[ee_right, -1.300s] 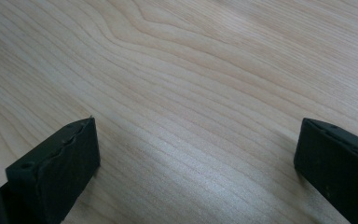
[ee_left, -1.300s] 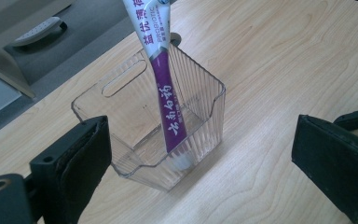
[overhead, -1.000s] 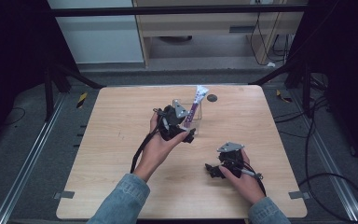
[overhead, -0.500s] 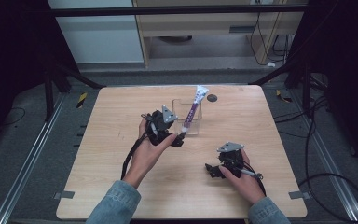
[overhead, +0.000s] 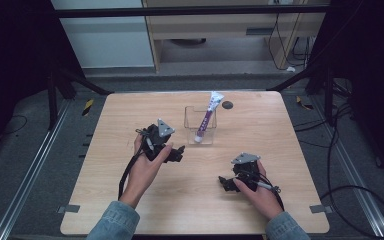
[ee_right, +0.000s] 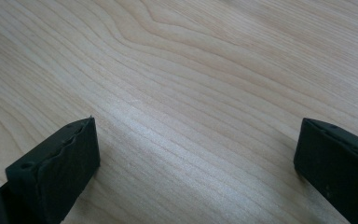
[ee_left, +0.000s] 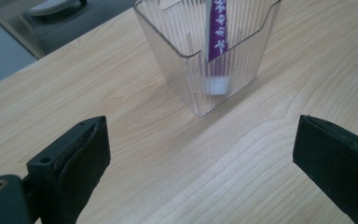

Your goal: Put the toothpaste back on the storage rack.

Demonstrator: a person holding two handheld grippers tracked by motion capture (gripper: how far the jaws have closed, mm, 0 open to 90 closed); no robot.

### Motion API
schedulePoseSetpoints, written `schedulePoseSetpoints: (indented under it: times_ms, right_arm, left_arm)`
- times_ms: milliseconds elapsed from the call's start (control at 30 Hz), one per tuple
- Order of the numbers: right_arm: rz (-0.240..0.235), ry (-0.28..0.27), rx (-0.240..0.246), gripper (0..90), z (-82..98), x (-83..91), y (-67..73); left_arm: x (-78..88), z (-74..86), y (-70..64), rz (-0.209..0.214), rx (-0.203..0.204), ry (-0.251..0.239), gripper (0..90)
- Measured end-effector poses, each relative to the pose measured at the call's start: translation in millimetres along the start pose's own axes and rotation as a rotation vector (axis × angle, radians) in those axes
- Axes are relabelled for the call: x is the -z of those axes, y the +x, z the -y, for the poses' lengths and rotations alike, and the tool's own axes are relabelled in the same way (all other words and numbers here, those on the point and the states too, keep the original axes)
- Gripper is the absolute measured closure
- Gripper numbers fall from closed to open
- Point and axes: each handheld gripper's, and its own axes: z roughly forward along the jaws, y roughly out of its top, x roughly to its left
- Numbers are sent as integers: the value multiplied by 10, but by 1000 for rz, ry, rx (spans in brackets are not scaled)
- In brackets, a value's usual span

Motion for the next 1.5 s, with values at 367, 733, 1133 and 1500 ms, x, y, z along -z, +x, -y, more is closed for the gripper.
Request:
schedulePoseSetpoints:
  times_ms: [367, 733, 1133, 1500]
  right_arm:
    - [0, 0, 0, 4, 0, 0, 0]
    - [0, 0, 0, 4, 0, 0, 0]
    - [0, -1, 0, 4, 0, -1, 0]
    - [0, -1, 0, 4, 0, -1, 0]
  left_arm:
    - [-65, 349, 290, -44, 72, 63, 37]
    - [-104, 661, 539, -76, 143, 104, 34]
    - [-67, 1052, 838, -115, 247, 129, 39]
    - [-107, 1314, 987, -151, 296, 142, 45]
